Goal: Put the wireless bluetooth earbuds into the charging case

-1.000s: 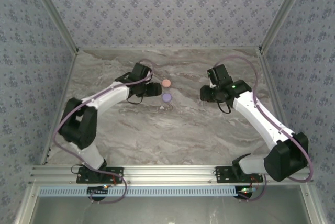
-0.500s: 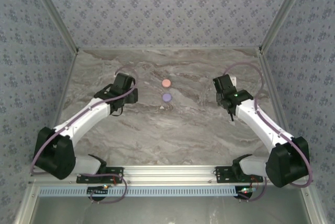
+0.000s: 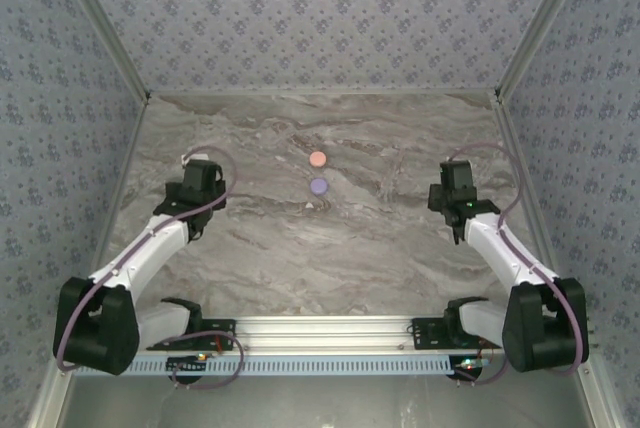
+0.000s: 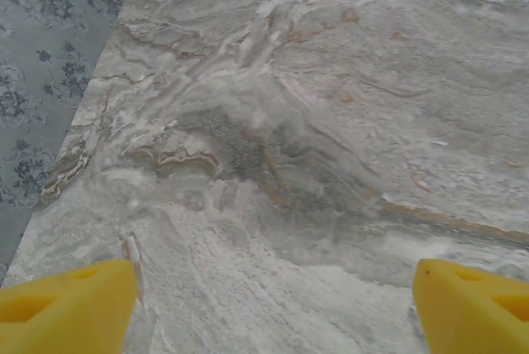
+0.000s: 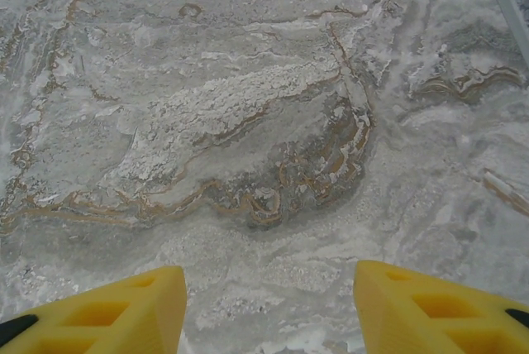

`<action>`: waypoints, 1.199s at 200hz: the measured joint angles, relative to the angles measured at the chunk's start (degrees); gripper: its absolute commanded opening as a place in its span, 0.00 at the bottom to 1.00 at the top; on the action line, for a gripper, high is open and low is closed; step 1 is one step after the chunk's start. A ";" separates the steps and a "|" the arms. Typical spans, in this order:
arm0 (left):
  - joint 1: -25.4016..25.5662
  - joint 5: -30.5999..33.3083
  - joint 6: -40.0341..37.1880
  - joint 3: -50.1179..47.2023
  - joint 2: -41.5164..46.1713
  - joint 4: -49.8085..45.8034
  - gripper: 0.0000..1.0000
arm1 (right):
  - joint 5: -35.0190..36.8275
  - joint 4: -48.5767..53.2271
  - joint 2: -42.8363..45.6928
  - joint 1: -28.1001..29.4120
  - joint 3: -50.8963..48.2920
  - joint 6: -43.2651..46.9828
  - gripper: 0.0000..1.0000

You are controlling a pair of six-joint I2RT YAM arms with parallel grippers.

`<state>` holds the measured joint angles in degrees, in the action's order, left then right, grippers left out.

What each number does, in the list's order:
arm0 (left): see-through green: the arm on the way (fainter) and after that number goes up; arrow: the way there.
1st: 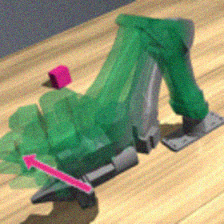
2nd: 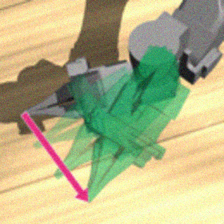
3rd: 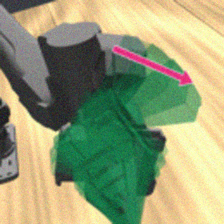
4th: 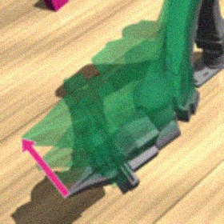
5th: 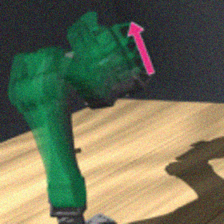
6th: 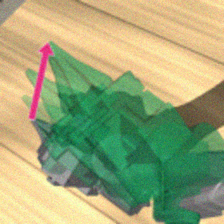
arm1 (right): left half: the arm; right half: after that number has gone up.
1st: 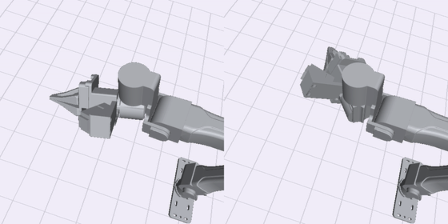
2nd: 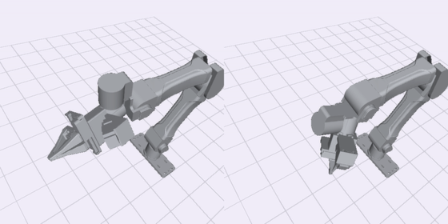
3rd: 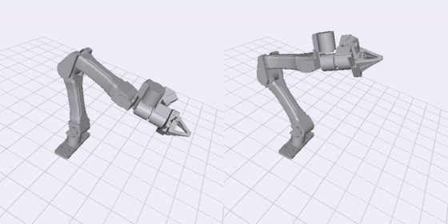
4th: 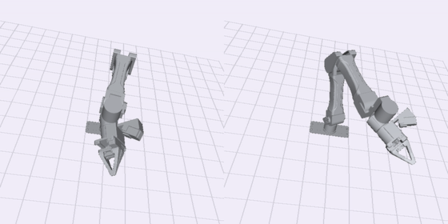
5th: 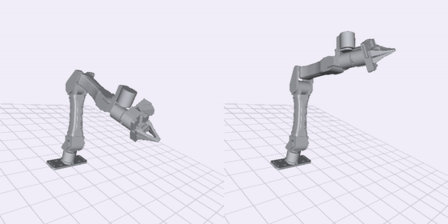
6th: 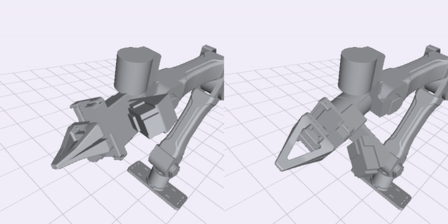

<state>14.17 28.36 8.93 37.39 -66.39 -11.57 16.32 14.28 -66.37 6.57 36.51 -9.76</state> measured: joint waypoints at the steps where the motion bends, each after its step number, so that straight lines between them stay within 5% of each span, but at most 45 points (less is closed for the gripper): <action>1: -0.17 -0.15 -0.11 -0.31 0.04 0.37 0.86 | -0.28 -0.31 0.07 -0.17 -0.22 0.04 0.59; 116: -6.71 -18.38 -8.52 -17.27 -1.97 39.26 0.86 | -14.62 -33.83 2.60 -10.38 -16.76 6.84 0.63; 240: -12.33 -27.08 -11.10 -18.05 -12.41 52.92 0.86 | -19.69 -51.17 -10.43 -11.39 -17.29 8.35 0.66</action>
<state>1.85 1.28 -2.17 19.33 -78.81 41.34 -3.38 -36.88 -76.79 -4.82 19.22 -1.41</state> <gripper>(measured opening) 0.856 0.655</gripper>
